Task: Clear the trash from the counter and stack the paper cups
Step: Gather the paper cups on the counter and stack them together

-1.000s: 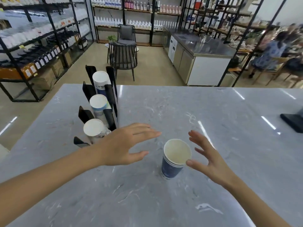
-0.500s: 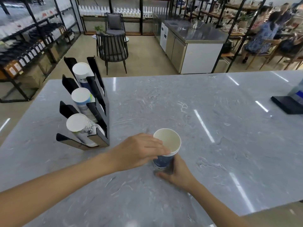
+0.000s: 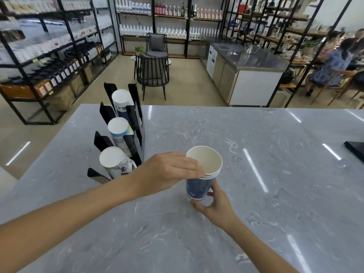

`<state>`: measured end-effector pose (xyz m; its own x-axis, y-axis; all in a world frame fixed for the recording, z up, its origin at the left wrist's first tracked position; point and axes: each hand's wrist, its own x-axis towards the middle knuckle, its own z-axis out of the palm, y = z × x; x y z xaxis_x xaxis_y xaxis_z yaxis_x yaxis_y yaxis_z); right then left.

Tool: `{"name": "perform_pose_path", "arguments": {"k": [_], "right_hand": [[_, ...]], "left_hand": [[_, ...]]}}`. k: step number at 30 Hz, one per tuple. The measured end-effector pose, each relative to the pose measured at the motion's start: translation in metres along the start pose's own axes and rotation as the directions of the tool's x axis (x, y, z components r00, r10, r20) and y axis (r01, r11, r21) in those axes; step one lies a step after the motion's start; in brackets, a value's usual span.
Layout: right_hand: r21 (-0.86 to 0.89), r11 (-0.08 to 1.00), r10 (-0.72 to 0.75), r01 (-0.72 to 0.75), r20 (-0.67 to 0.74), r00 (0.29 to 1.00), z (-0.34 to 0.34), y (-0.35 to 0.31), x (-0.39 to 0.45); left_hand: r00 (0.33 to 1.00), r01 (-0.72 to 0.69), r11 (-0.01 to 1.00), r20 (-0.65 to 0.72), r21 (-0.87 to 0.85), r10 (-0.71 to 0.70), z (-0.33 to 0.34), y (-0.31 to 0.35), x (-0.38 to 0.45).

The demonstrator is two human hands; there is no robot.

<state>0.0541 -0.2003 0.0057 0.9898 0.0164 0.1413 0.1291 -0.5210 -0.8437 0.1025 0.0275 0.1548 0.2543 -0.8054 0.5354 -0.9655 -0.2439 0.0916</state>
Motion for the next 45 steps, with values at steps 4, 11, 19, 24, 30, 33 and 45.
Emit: {"name": "perform_pose_path", "arguments": {"k": [4,11,19,24,30,33,45], "right_hand": [[0.009,0.998,-0.060,0.060,0.010,0.998,-0.003,-0.035,0.026],[0.055,0.980,-0.191,0.190,0.005,0.982,-0.004,-0.089,0.070],[0.177,0.941,-0.282,0.289,-0.066,0.957,-0.008,-0.138,0.102],[0.282,0.903,-0.273,0.325,-0.209,0.939,-0.016,-0.176,0.124],[0.362,0.816,-0.370,0.451,-0.273,0.888,-0.029,-0.237,0.154],[0.359,0.779,-0.441,0.515,-0.270,0.856,-0.027,-0.267,0.168],[-0.014,0.770,-0.636,0.637,-0.094,0.766,0.005,-0.311,0.229]], "left_hand": [[0.999,0.034,0.999,-0.026,0.036,-0.033,-0.029,-0.013,0.004],[0.991,0.072,0.982,-0.122,0.173,-0.052,-0.087,-0.035,0.003],[0.901,0.384,0.898,-0.299,0.215,-0.314,-0.146,-0.068,-0.011],[0.840,0.511,0.853,-0.275,0.108,-0.468,-0.172,-0.105,-0.027],[0.754,0.631,0.773,-0.292,0.070,-0.589,-0.168,-0.128,-0.034],[0.678,0.677,0.731,-0.316,-0.083,-0.664,-0.163,-0.130,-0.030],[0.600,0.678,0.570,-0.099,-0.465,-0.794,-0.153,-0.151,-0.033]]}}
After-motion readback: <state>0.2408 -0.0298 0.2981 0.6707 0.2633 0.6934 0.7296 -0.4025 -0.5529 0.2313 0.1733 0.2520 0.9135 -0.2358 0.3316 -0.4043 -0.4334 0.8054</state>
